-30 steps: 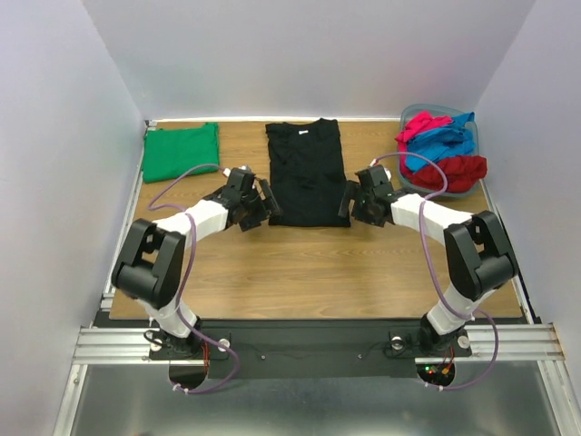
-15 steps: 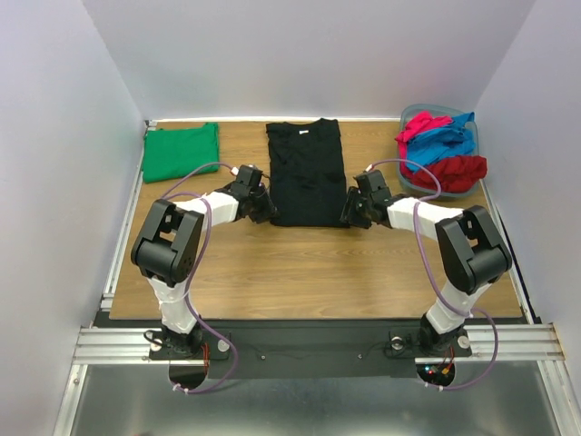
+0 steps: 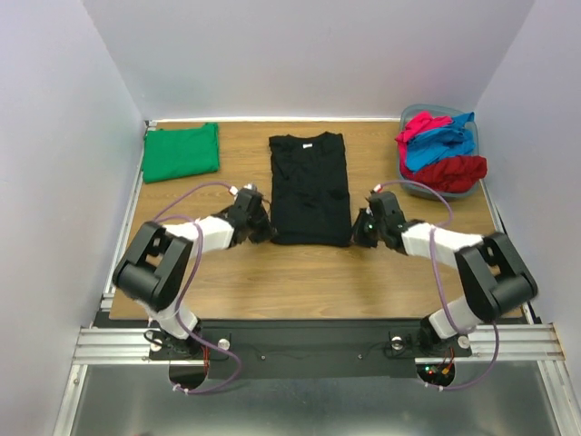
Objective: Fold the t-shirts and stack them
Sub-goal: Fold the tshirt
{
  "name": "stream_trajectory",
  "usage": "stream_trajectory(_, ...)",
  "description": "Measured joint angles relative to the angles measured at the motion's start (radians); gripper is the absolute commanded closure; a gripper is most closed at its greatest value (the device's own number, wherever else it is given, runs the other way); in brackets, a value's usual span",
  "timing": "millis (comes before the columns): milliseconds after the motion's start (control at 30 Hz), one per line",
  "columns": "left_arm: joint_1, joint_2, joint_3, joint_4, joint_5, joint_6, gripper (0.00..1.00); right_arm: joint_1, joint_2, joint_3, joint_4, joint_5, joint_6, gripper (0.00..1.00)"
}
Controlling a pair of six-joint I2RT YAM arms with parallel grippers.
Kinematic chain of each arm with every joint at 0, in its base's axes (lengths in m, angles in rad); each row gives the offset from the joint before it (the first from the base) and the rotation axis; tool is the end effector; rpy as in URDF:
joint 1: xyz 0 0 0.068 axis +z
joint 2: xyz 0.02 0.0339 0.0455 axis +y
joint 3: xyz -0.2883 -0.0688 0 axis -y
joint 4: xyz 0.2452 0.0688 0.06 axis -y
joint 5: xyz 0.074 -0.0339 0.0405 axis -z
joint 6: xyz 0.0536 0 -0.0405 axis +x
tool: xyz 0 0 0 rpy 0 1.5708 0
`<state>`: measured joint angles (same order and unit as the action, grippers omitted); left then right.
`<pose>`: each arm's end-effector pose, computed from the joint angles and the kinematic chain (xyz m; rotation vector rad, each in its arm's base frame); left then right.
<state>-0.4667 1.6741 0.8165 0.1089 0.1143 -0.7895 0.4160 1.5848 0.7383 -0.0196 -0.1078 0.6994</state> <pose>0.3087 -0.1624 0.1675 -0.3319 2.4172 -0.7376 0.2848 0.1321 0.1609 0.3078 2.5130 0.6085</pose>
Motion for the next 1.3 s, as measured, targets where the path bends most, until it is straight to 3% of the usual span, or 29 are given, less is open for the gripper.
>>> stream_trajectory(200, -0.184, -0.263, -0.238, -0.042, -0.044, -0.077, 1.00, 0.004, -0.282, -0.203, -0.053, -0.077, -0.007, 1.00)
stream_trajectory(333, -0.325, -0.458, -0.320, -0.120, -0.059, -0.145, 1.00, 0.005, -0.509, -0.291, -0.159, -0.123, 0.004, 1.00)
stream_trajectory(467, -0.397, -0.661, -0.326, -0.185, -0.069, -0.198, 1.00, 0.005, -0.690, -0.266, -0.293, -0.152, -0.002, 1.00)
stream_trajectory(600, -0.402, -0.775, -0.275, -0.243, -0.102, -0.208, 1.00, 0.005, -0.759, -0.164, -0.381, -0.155, -0.012, 1.00)
stream_trajectory(833, -0.402, -0.739, -0.068, -0.374, -0.238, -0.198, 1.00, 0.005, -0.697, 0.050, -0.416, -0.087, -0.011, 1.00)
stream_trajectory(967, -0.380, -0.677, 0.018, -0.406, -0.287, -0.174, 1.00, 0.005, -0.556, 0.185, -0.419, -0.042, -0.019, 1.00)
stream_trajectory(1300, -0.144, -0.546, 0.102, -0.388, -0.258, -0.087, 1.00, 0.005, -0.184, 0.491, -0.381, -0.012, -0.049, 0.99)
